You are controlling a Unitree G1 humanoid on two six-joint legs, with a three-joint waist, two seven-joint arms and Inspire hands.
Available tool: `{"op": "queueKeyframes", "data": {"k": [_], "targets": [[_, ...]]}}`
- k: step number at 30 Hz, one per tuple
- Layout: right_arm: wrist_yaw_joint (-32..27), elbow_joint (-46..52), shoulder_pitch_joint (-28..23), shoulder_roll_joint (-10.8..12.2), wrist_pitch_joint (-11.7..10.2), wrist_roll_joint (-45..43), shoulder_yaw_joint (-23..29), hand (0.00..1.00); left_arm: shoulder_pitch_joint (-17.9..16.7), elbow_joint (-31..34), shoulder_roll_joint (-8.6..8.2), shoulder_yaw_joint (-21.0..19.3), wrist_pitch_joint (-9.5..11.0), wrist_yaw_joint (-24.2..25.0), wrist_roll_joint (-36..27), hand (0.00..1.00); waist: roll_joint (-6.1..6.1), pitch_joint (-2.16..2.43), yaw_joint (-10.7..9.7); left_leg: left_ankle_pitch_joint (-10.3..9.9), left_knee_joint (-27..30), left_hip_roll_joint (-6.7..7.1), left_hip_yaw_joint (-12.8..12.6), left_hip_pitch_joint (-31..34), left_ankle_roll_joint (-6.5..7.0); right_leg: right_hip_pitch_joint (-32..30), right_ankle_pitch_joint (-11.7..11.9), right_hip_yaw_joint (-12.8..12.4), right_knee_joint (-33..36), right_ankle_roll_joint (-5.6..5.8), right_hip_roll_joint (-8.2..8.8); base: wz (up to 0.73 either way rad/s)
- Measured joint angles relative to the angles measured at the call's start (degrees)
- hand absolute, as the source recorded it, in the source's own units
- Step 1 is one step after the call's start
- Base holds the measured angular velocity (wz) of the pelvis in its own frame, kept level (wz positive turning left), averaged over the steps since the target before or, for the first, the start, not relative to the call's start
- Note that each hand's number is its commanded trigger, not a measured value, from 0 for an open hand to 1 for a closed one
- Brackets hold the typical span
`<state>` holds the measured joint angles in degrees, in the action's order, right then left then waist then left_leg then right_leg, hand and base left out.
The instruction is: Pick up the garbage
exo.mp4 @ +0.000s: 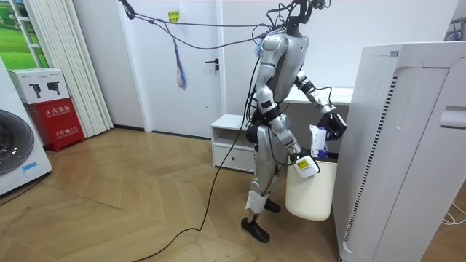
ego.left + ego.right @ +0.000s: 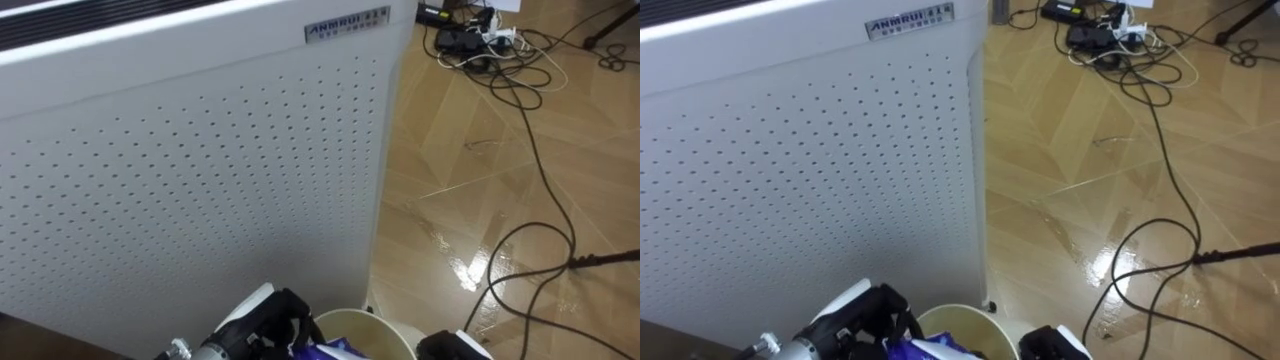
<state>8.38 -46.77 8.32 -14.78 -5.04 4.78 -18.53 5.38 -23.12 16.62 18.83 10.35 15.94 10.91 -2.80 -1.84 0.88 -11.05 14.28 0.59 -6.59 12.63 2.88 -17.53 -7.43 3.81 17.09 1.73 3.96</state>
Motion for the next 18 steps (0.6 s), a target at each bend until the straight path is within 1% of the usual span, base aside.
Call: {"op": "queueKeyframes", "data": {"k": [6,7,8,11,13,16,18], "targets": [[0.89,0.01,0.00,-0.02,0.00,0.02,-0.04,1.00,-0.61,-0.02,0.01,0.08,0.02,0.69,0.00,1.00,0.03,0.02,0.29,0.00,0.50,-0.10,-0.82,0.48,0.00,-0.96,0.10,-0.39,0.85,-0.14,0.03,-0.05],[1.11,0.01,0.00,-0.01,0.00,0.02,-0.05,1.00,-0.73,-0.02,0.00,0.09,0.02,0.83,0.00,0.13,0.05,0.04,0.34,0.00,0.62,-0.14,-0.98,0.70,0.00,-1.26,0.16,-0.46,1.01,-0.21,0.02,-0.09],[1.16,0.01,0.00,-0.01,0.00,0.02,-0.05,1.00,-0.77,-0.03,0.00,0.09,0.02,0.85,0.00,0.00,0.07,0.05,0.42,0.00,0.67,-0.16,-1.07,0.81,0.00,-1.46,0.17,-0.49,1.15,-0.24,0.02,-0.07],[1.39,0.01,-0.01,-0.02,-0.01,0.02,-0.04,1.00,-1.09,-0.07,0.00,0.09,0.02,1.00,0.00,0.00,0.04,0.07,0.53,0.00,1.06,-0.23,-1.22,1.19,0.00,-1.97,0.24,-0.48,1.63,-0.34,-0.01,-0.03],[1.39,0.01,-0.01,-0.05,-0.01,0.02,-0.05,1.00,-1.12,-1.17,0.02,0.09,0.61,0.99,-0.01,0.00,0.01,0.12,0.74,0.00,1.30,-0.28,-1.21,1.28,0.00,-2.00,0.30,-0.46,1.74,-0.44,-0.03,0.00],[1.38,0.02,-0.01,-0.11,-0.03,0.02,-0.04,1.00,-1.24,-1.83,0.05,0.09,0.64,0.98,0.00,0.00,-0.01,0.14,0.80,0.00,1.51,-0.31,-1.20,1.39,0.00,-2.03,0.34,-0.43,1.80,-0.48,-0.04,0.00],[1.38,0.02,0.00,-0.09,-0.17,0.02,-0.04,1.00,-1.30,-1.82,0.04,0.08,0.64,0.99,0.00,0.00,0.00,0.30,0.90,0.00,1.69,-0.32,-1.18,1.76,0.00,-2.36,0.42,-0.42,1.88,-0.52,-0.04,0.00]]}}
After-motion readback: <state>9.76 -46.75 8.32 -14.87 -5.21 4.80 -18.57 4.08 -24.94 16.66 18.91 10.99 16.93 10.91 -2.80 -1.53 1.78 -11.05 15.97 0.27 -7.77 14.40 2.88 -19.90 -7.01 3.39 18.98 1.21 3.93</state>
